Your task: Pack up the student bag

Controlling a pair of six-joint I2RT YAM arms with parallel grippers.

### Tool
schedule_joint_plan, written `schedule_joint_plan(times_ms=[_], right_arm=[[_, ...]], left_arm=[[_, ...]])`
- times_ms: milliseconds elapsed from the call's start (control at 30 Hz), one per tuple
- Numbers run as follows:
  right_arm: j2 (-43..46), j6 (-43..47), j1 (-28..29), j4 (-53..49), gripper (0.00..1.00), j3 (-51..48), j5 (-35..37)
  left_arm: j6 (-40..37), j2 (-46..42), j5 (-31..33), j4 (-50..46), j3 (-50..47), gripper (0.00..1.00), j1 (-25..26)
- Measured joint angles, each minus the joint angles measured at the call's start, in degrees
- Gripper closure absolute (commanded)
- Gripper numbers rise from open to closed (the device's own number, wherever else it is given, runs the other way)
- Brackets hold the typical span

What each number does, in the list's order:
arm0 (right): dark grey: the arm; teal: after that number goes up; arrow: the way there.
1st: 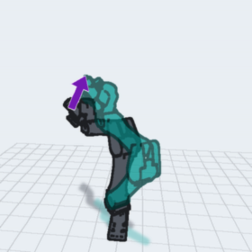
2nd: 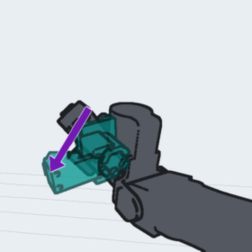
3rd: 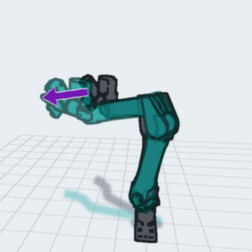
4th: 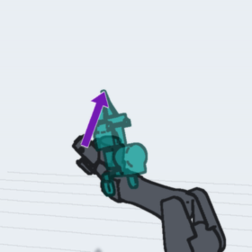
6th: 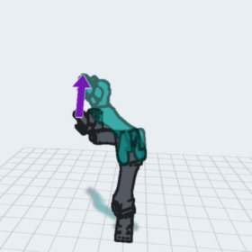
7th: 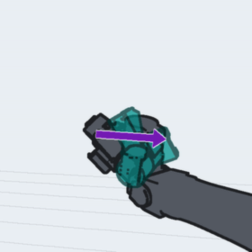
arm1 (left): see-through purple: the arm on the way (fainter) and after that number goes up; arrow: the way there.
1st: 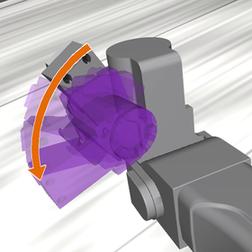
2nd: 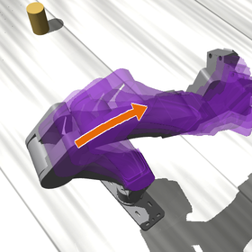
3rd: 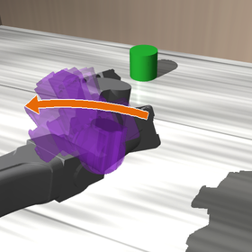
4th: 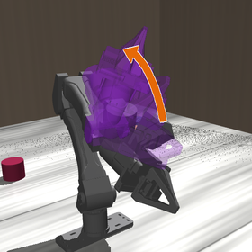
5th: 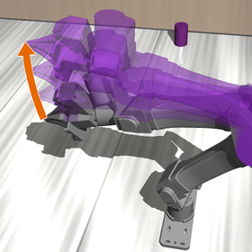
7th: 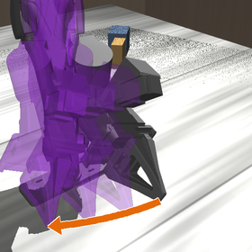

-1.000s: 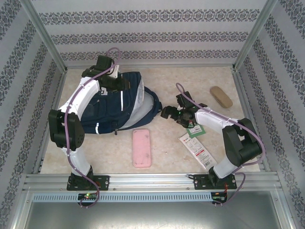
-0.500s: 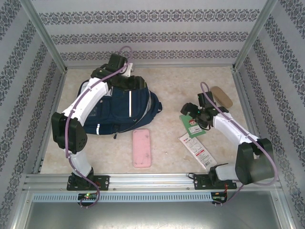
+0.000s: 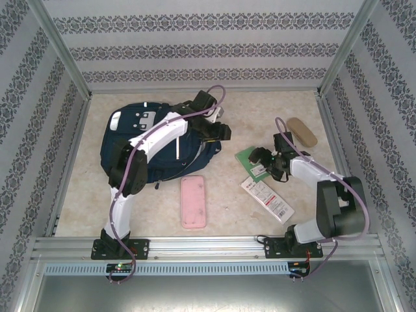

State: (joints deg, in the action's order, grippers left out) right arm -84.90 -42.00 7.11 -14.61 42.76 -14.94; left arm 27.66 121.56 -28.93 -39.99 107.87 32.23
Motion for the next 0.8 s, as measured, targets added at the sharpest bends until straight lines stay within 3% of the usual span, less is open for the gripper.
schedule_joint_plan(times_ms=[200, 367, 633, 800], right_arm=[[-6.9, 3.7, 0.0, 1.2, 0.08, 7.0, -2.1], [-6.8, 4.9, -0.3, -1.0, 0.09, 8.6, -1.6], [-1.7, 3.7, -0.3, -2.8, 0.15, 3.3, 0.1], [-4.0, 2.1, -0.2, -1.0, 0.26, 1.4, -0.8]], left_arm=[[1.4, 2.6, -1.0, 0.1, 1.4, 0.4, 1.1], [2.3, 7.7, -1.0, 0.4, 7.1, 0.41, 1.8], [2.0, 18.3, 0.7, -0.6, 16.7, 0.41, 2.2], [1.6, 21.7, 0.9, -1.0, 18.5, 0.41, 2.3]])
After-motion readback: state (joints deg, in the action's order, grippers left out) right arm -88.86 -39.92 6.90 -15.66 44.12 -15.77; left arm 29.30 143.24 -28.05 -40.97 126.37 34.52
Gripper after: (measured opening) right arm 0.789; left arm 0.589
